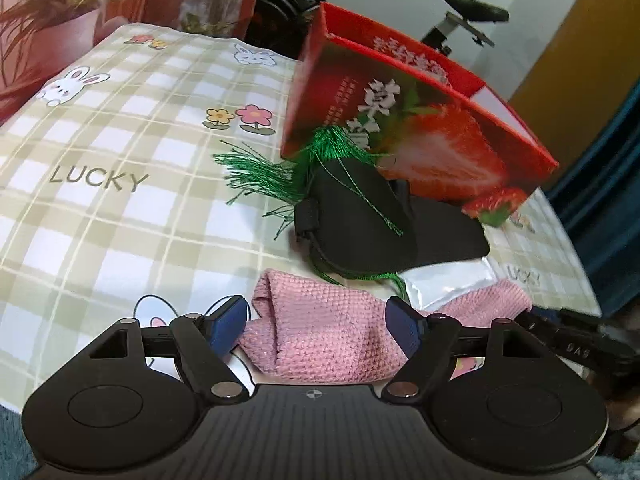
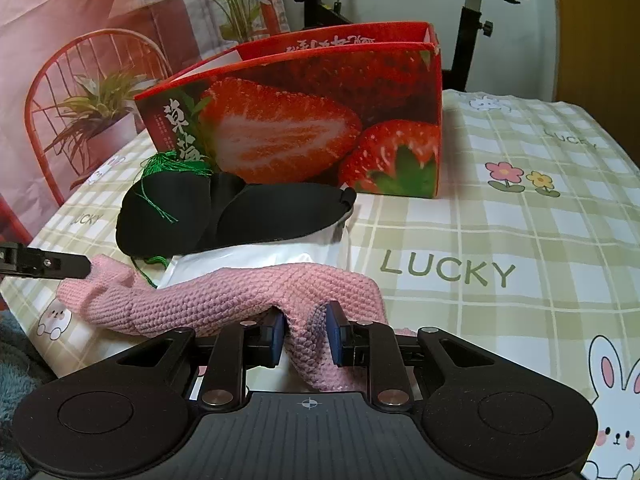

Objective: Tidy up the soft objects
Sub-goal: 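Grasp the pink knit cloth with the left gripper while the right gripper grips its end, then lift the pink knit cloth and carry it over the red box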

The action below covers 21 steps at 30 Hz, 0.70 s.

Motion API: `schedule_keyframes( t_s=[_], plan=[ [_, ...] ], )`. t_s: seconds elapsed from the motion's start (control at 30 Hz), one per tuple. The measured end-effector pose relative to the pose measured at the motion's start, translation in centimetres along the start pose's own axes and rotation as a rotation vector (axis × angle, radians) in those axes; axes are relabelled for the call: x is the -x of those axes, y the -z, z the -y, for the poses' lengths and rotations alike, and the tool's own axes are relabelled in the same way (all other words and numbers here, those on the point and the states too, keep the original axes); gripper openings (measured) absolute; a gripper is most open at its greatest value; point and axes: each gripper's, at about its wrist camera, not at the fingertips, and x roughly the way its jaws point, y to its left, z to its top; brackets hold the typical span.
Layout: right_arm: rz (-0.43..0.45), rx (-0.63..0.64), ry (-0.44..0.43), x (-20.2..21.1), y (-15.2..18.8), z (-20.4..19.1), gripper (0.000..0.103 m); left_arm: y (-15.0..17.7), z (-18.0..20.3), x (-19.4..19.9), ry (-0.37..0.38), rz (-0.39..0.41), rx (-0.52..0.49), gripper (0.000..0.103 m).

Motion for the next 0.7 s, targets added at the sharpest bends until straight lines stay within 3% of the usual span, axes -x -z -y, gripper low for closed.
schedule_keyframes(
  t_s=[0.17,0.27,0.4,0.43,0.47,0.5,0.63,0.7],
  plan=[
    [-0.001,-0.021,-0.005,-0.1,0.0,0.3,0.020,0.3,0.5,-0.6,0.006,-0.040,-0.033,0.089],
    [-0.001,-0.020,-0.004,-0.1,0.1,0.2,0.020,0.5,1.3,-1.6,-0.022,-0.082,-0.085,0.090],
    [0.000,-0.025,-0.009,-0.2,0.1,0.3,0.020,0.6,1.4,-2.1,-0.023,-0.075,-0.103,0.089],
    [0.000,-0.025,-0.010,-0.2,0.1,0.3,0.020,0.6,1.4,-2.0,-0.018,-0.067,-0.103,0.079],
    [0.001,-0.023,-0.012,-0.2,0.1,0.2,0.020,0.5,1.3,-1.9,-0.008,-0.059,-0.102,0.053],
    [0.003,-0.021,-0.016,-0.1,0.1,0.1,0.017,0.5,1.2,-1.9,0.007,-0.059,-0.099,0.040],
    [0.031,-0.014,-0.053,0.5,-0.1,0.0,0.009,0.4,1.2,-1.1,0.052,-0.013,-0.089,0.017],
    [0.064,-0.017,-0.074,1.3,-0.4,-0.1,0.007,0.2,1.2,-0.2,0.072,0.033,-0.084,0.014]
  ],
)
